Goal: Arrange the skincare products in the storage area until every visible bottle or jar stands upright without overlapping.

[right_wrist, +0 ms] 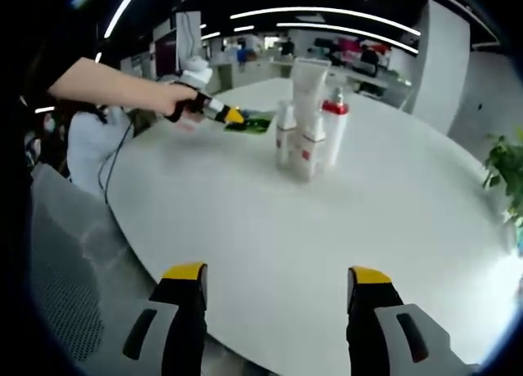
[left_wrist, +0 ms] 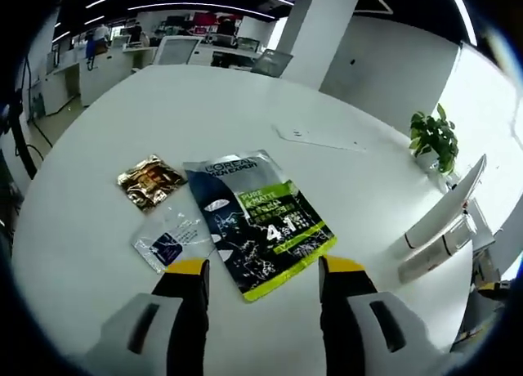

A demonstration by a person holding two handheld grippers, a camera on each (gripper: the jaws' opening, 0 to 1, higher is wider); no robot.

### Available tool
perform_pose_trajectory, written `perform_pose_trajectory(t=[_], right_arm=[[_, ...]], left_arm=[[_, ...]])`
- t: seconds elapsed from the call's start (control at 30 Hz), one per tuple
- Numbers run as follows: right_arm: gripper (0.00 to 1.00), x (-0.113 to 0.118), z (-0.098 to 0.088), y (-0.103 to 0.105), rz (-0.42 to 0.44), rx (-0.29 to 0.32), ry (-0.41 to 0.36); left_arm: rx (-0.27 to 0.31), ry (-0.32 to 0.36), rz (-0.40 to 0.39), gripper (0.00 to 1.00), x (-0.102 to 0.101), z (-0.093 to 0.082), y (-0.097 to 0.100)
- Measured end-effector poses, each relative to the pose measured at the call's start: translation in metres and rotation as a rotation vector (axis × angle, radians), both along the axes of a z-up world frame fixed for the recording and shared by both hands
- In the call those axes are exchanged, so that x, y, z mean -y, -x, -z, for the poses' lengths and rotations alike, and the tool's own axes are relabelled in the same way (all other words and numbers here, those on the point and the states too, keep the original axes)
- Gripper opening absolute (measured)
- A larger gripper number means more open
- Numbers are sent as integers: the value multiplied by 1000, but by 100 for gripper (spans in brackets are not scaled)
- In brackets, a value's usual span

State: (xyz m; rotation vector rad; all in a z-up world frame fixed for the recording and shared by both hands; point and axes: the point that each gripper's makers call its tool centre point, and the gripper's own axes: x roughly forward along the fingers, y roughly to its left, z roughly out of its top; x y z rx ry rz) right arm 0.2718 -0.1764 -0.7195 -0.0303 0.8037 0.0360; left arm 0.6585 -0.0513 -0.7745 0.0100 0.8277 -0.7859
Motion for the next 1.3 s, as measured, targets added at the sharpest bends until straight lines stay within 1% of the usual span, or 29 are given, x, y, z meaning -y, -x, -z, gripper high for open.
perform_pose_trajectory(t=[0.1, 0.17, 0.27, 0.33, 0.43, 0.57, 0.67, 0.7, 0.77, 0.83, 0.87, 0.93, 1.0, 1.07, 1.1, 1.23, 1.3], right_arm=[[71, -1, 2, 1, -9, -11, 4], [71, -2, 2, 1, -15, -14, 5], [71, -3, 3, 1, -18, -20, 5], [71, -2, 4, 1, -16, -22, 3], [70, -3, 5, 2, -18, -28, 3], [70, -3, 7, 2, -26, -37, 7], [70, -3, 7, 3, -24, -42, 7], [70, -3, 8, 3, -24, -43, 6], [70, -3, 8, 3, -25, -46, 7], [70, -4, 8, 3, -27, -48, 9], [70, -4, 8, 3, -28, -50, 8], [70, -4, 8, 3, -27, -50, 12], [70, -3, 8, 3, -25, -52, 11], [70, -3, 9, 4, -23, -53, 13], [70, -3, 9, 4, -22, -53, 13], [70, -3, 9, 4, -25, -55, 13], [70, -4, 10, 4, -28, -59, 13]], left_arm=[[15, -15, -4, 47, 0, 3, -6], [28, -28, 7, 46, 1, 3, -7], [30, -29, 9, 46, 2, 3, -8], [36, -35, 12, 44, 3, 4, -9], [29, -30, 14, 40, 5, 5, -9], [56, -57, 14, 35, 4, 6, -11], [64, -71, 0, 29, 1, 8, -13], [75, -95, 4, 26, -1, 10, -13], [133, -168, 31, 20, -7, 12, -17], [176, -205, 49, 13, -9, 14, -20], [195, -209, 57, 11, -8, 13, -21], [179, -202, 36, 8, -8, 14, -23], [197, -212, 42, 2, -9, 13, -25], [217, -219, 60, 1, -9, 12, -27], [223, -221, 68, 0, -9, 11, -27], [209, -208, 62, 0, -11, 11, -28], [213, -211, 75, 0, -12, 11, -28]])
